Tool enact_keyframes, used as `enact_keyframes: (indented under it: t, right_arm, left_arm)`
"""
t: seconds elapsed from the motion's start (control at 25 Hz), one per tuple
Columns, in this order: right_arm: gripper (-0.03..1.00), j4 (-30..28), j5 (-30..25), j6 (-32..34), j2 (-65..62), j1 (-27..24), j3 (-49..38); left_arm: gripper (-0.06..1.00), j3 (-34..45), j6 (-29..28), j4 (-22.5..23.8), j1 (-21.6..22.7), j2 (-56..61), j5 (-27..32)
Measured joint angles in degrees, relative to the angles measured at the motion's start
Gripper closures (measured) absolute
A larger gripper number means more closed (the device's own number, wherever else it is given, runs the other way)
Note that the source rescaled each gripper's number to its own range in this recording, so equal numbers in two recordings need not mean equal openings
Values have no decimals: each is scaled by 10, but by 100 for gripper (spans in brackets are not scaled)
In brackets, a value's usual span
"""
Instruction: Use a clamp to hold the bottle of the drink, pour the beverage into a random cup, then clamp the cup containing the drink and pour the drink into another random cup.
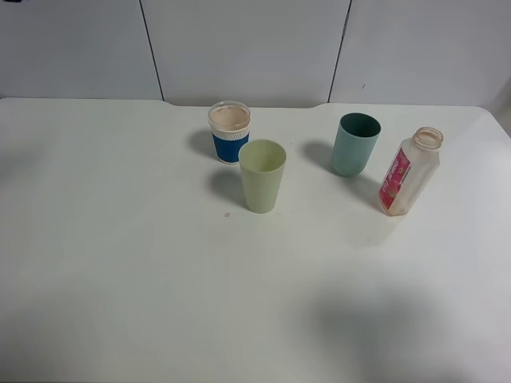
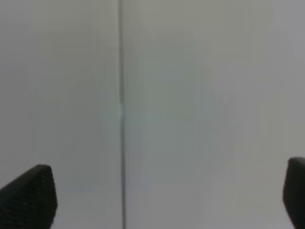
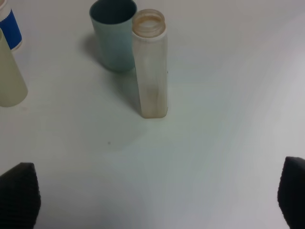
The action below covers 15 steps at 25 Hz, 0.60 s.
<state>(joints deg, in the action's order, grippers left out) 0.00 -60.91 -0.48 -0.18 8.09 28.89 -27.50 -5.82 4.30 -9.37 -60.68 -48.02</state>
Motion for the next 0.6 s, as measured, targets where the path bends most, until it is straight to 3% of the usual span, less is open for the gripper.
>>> enact_keyframes:
  t: [0.32, 0.6]
  right_arm:
    - [-3, 0, 0, 0, 0, 0, 0]
    - [-3, 0, 0, 0, 0, 0, 0]
  left_arm:
    - [6, 53, 51, -43, 0, 136, 128]
    - [6, 61, 52, -57, 0, 277, 338]
